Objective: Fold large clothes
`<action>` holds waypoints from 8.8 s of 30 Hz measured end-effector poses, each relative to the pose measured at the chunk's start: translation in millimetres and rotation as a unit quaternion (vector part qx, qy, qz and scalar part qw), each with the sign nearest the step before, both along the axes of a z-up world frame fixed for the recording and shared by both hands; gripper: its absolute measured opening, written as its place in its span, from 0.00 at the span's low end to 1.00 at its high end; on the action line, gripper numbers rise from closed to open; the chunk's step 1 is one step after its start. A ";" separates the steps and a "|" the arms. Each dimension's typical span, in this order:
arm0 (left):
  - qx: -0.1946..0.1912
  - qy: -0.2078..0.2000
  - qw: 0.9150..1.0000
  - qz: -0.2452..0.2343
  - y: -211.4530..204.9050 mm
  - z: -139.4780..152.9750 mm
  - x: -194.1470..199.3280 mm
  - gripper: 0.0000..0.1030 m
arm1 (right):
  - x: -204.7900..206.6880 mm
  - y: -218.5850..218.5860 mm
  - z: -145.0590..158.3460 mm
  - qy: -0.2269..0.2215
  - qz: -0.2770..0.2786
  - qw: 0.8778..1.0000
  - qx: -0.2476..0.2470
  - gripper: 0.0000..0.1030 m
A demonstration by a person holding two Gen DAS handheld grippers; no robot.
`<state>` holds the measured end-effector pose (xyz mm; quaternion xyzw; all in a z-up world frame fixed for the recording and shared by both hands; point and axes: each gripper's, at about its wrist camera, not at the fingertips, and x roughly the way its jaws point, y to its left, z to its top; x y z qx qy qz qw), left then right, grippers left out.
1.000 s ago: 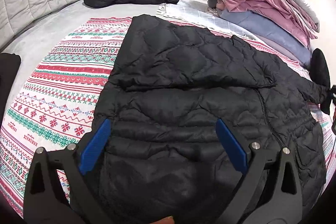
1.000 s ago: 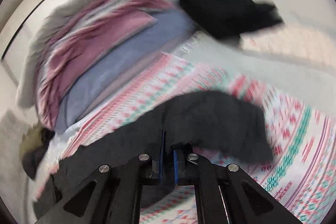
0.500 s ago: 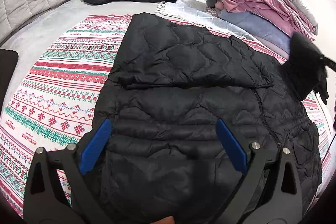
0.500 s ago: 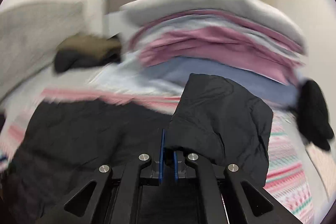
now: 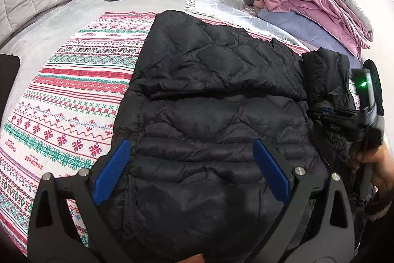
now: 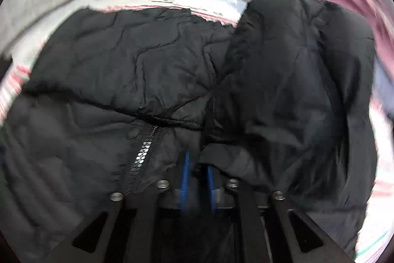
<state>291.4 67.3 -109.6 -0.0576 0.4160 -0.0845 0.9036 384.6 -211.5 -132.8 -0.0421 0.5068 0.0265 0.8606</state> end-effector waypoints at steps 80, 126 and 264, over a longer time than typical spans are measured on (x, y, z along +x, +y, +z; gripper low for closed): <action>0.035 0.019 0.998 -0.052 -108.0 11.6 66.4 0.79 | -117.5 -138.4 44.8 -0.052 -0.244 0.955 0.163 0.69; 0.002 0.149 0.989 -0.001 59.2 -53.0 -146.7 0.95 | -344.3 -191.6 33.3 0.030 -0.265 0.945 0.191 0.84; 0.051 -0.061 0.996 -0.048 48.4 37.9 -15.4 0.81 | -146.9 -162.6 144.9 -0.158 -0.126 0.972 0.122 0.78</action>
